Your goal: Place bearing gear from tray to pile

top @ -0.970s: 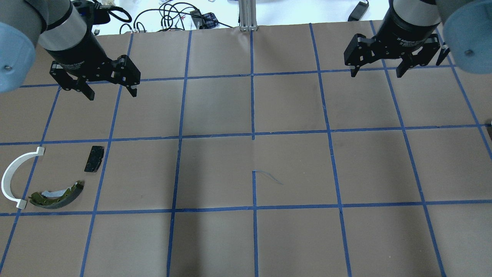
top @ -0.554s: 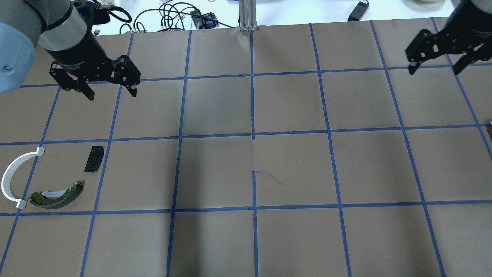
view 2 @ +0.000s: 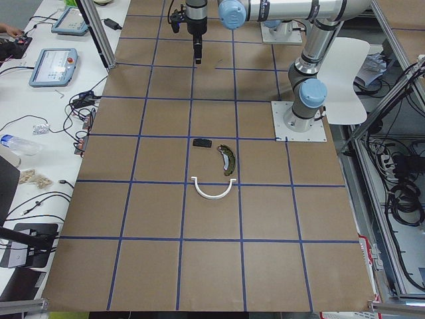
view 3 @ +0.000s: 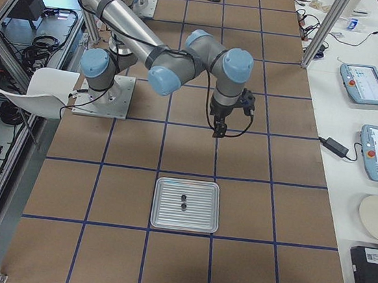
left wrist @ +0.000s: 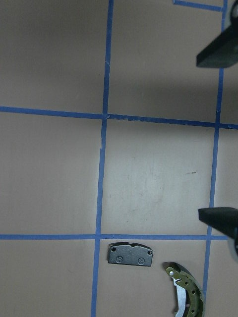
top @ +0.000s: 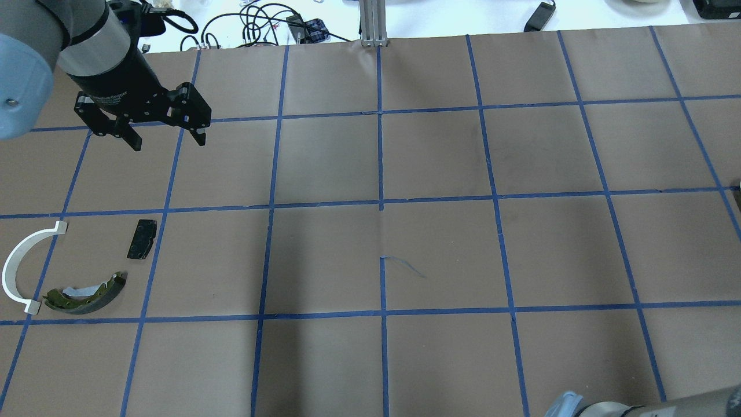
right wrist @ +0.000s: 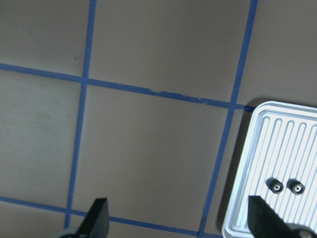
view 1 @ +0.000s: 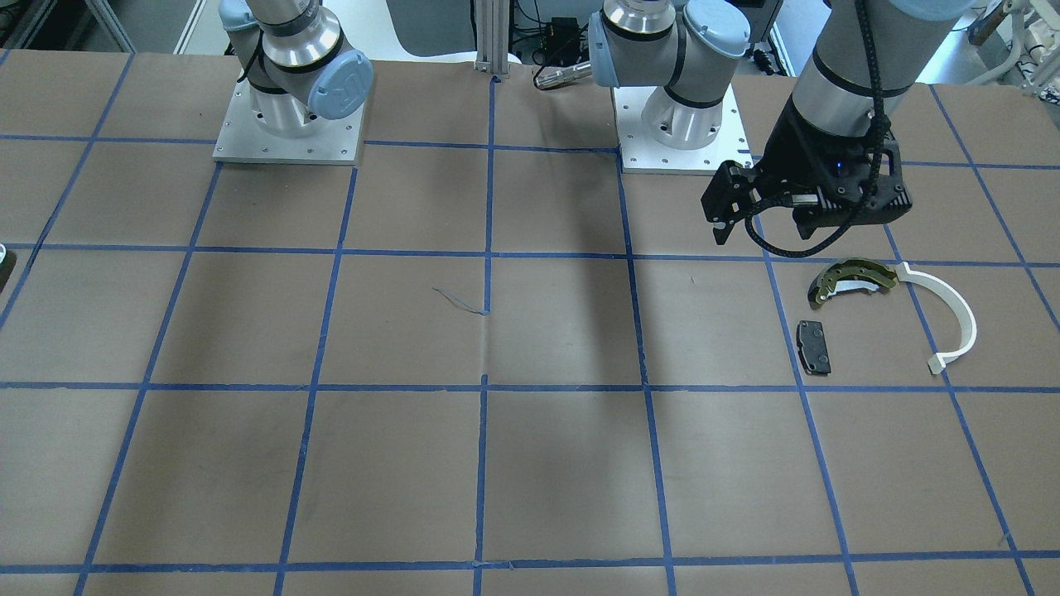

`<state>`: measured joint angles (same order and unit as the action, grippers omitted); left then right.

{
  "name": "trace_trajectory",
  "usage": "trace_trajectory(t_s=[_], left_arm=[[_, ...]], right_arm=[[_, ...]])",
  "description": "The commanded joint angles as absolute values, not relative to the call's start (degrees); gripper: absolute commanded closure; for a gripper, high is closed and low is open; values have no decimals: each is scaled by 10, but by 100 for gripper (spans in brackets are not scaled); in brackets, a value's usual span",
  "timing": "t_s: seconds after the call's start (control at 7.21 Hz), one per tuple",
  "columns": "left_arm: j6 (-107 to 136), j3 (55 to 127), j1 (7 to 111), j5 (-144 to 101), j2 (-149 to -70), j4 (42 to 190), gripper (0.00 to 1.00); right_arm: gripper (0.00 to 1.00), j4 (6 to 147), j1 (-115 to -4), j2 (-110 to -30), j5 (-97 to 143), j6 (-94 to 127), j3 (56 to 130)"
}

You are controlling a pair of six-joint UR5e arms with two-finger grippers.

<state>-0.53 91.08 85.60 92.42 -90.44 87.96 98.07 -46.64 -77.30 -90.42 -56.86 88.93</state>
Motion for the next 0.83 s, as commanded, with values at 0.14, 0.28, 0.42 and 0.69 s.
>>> trace_trajectory(t_s=[0.14, 0.28, 0.42, 0.69], left_arm=[[-5, 925, 857, 924, -904, 877, 0], [-5, 924, 857, 925, -903, 868, 0], [-5, 924, 856, 924, -904, 863, 0], [-5, 925, 855, 925, -904, 840, 0]], right_arm=[[11, 1071, -379, -684, -914, -975, 897], [10, 1107, -355, -661, -911, -1076, 902], [10, 1151, -350, -639, -908, -1200, 911], [10, 1240, -347, -627, -904, -1381, 963]])
